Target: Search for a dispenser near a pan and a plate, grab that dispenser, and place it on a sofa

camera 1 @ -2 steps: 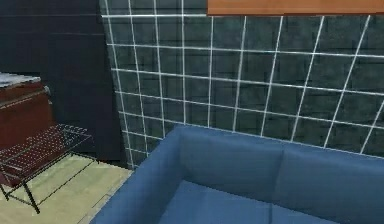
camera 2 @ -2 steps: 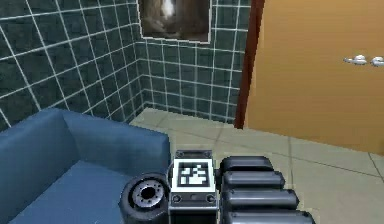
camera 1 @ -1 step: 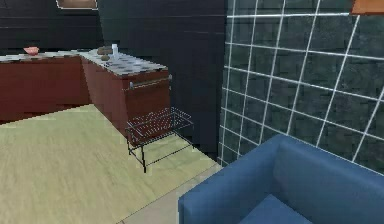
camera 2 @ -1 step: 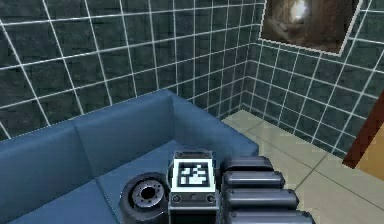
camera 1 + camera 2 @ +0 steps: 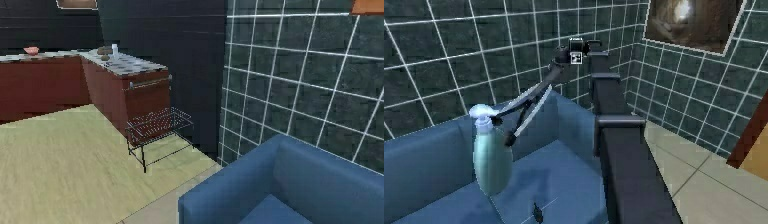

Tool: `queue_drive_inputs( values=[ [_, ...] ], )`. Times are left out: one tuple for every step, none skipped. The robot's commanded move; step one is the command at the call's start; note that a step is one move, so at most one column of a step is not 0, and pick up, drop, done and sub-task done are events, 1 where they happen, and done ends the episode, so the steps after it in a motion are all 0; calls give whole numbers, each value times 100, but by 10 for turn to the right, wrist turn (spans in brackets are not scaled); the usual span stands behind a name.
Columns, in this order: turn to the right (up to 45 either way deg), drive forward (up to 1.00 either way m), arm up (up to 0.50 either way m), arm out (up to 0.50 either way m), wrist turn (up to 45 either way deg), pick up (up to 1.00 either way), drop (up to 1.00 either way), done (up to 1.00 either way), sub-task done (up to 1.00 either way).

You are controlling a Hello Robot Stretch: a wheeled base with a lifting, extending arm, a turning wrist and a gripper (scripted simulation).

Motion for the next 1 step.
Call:
queue_drive_inputs(
  values=[
    [0,0,0,0,390,0,0,0,0]
  ],
)
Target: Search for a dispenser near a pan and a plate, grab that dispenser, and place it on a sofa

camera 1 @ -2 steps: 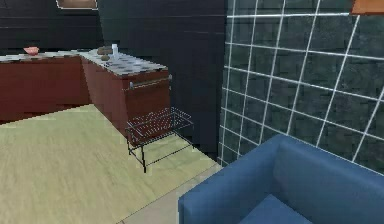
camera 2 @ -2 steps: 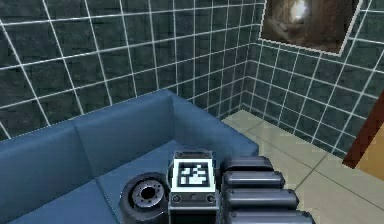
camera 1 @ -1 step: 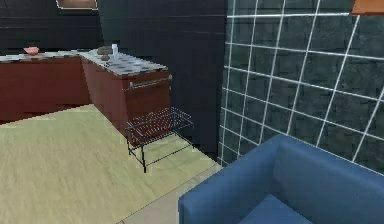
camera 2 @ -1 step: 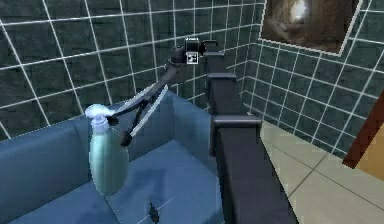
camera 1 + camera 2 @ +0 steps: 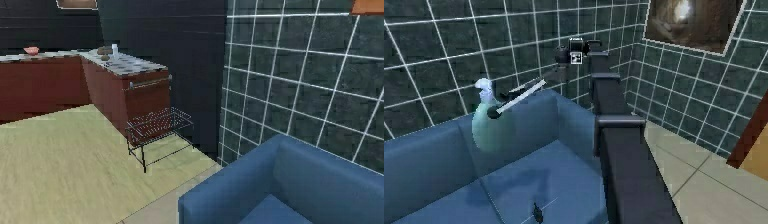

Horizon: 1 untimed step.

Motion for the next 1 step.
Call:
queue_drive_inputs(
  values=[
    [0,0,-36,0,0,0,0,0,0]
  ],
)
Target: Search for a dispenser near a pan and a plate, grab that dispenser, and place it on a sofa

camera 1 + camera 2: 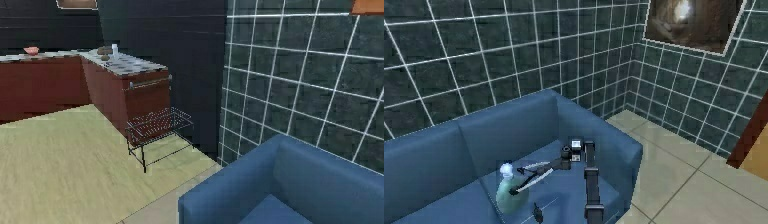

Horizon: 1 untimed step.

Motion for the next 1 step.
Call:
queue_drive_inputs(
  values=[
    [0,0,-32,0,0,0,0,0,0]
  ],
)
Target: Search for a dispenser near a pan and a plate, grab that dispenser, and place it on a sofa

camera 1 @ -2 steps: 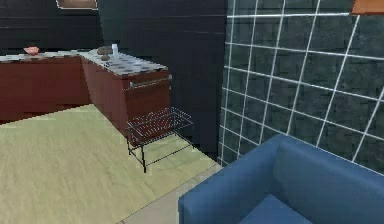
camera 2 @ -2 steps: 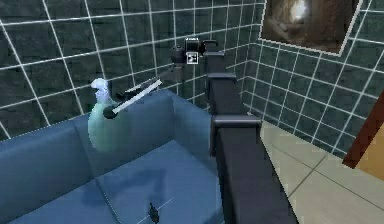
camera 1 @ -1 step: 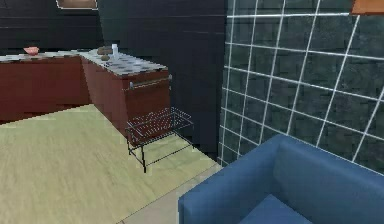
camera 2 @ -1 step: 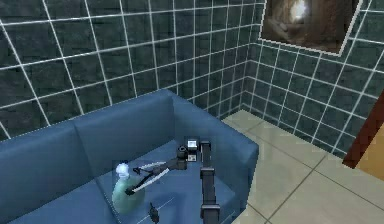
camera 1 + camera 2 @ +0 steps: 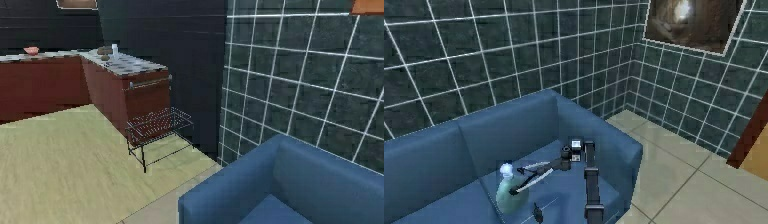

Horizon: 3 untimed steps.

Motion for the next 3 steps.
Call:
queue_drive_inputs(
  values=[
    [0,0,0,0,0,0,100,0,0],
    [0,0,10,0,0,0,0,0,0],
    [0,0,0,-8,0,0,0,0,0]
  ],
)
